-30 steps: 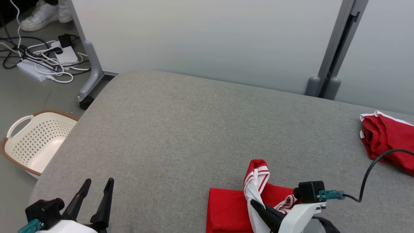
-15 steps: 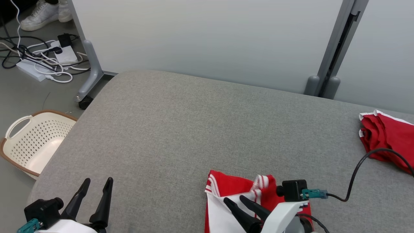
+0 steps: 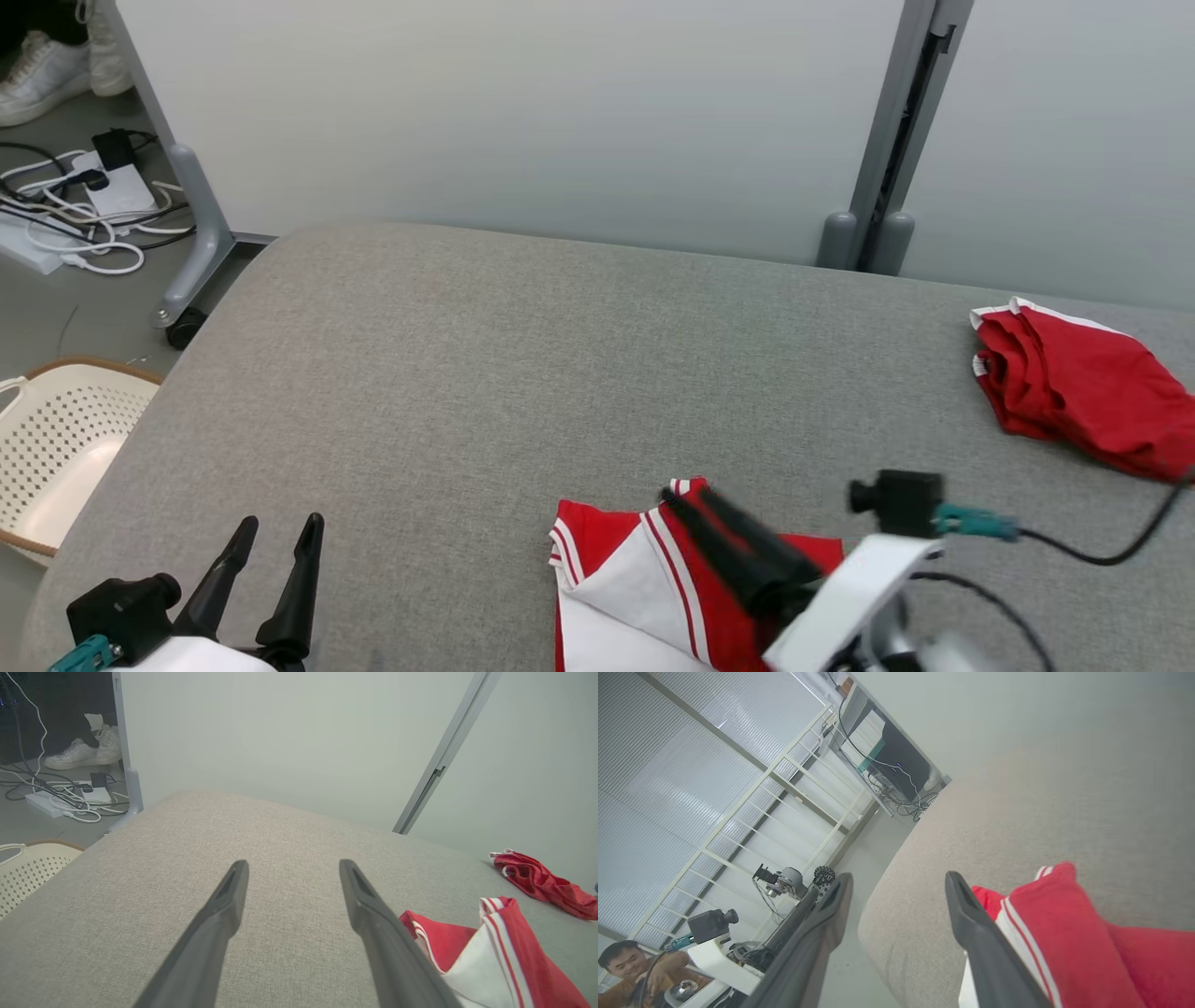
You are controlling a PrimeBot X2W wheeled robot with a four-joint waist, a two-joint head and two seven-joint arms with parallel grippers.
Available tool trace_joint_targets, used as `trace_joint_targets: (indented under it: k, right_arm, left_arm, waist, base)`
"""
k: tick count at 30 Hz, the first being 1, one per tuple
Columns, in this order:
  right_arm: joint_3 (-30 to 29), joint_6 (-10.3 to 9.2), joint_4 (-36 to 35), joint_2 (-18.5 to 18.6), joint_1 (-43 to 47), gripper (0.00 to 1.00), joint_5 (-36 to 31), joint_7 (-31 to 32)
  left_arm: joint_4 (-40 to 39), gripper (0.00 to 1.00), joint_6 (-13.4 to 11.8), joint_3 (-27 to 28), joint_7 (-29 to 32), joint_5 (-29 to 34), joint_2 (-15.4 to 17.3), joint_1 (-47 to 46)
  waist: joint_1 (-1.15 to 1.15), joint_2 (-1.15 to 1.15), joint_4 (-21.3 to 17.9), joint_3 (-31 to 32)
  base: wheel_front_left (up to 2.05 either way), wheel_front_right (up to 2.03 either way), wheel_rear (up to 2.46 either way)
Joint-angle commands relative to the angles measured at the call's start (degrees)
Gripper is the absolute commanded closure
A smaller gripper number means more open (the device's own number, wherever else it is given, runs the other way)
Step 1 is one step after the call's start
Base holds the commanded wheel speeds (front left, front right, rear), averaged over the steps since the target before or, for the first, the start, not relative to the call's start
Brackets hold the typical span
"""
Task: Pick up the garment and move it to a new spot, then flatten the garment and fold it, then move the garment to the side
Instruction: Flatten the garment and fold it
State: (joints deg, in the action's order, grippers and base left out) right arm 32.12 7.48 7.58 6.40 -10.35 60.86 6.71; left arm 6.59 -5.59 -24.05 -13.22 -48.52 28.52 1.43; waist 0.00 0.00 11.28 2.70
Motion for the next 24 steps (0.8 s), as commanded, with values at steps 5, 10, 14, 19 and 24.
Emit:
trace_joint_targets:
  k: [5, 10, 14, 19, 24]
  right_arm:
    - [-6.09, 0.05, 1.39, 4.17, 0.28, 0.0, -4.56, -3.06]
    - [-11.24, 0.04, 4.11, 4.37, 0.57, 0.0, -9.81, -4.6]
    - [-13.2, 0.05, 6.36, 4.27, -0.23, 0.05, -15.54, -5.26]
    - [-15.16, 0.04, 9.61, 2.78, -1.56, 1.0, -22.18, -5.19]
    - [-16.63, 0.04, 15.84, 1.55, -4.4, 1.0, -28.55, -3.97]
  left_arm:
    - [-0.19, 0.0, -0.25, 0.02, -0.41, 0.14, 0.25, 0.52]
    - [-0.33, 0.0, -0.34, -0.06, -0.44, 0.19, 0.53, 0.75]
    - [-0.44, 0.0, -0.42, -0.09, -0.31, 0.09, 0.62, 0.64]
    - [-0.51, 0.0, -0.24, -0.1, -0.15, -0.18, 0.76, 0.11]
    - [-0.55, 0.0, 0.14, -0.13, -0.18, -0.12, 0.77, -0.61]
  waist:
    - [0.0, 0.0, -0.73, 0.4]
    - [0.0, 0.0, -0.69, 0.53]
    - [0.0, 0.0, -0.47, 0.42]
    - [0.0, 0.0, 0.24, -0.01]
    - [0.0, 0.0, 1.33, -0.61]
  base:
    - [0.0, 0.0, 0.0]
    - [0.0, 0.0, 0.0]
    - [0.0, 0.0, 0.0]
    - [0.0, 0.0, 0.0]
    - [0.0, 0.0, 0.0]
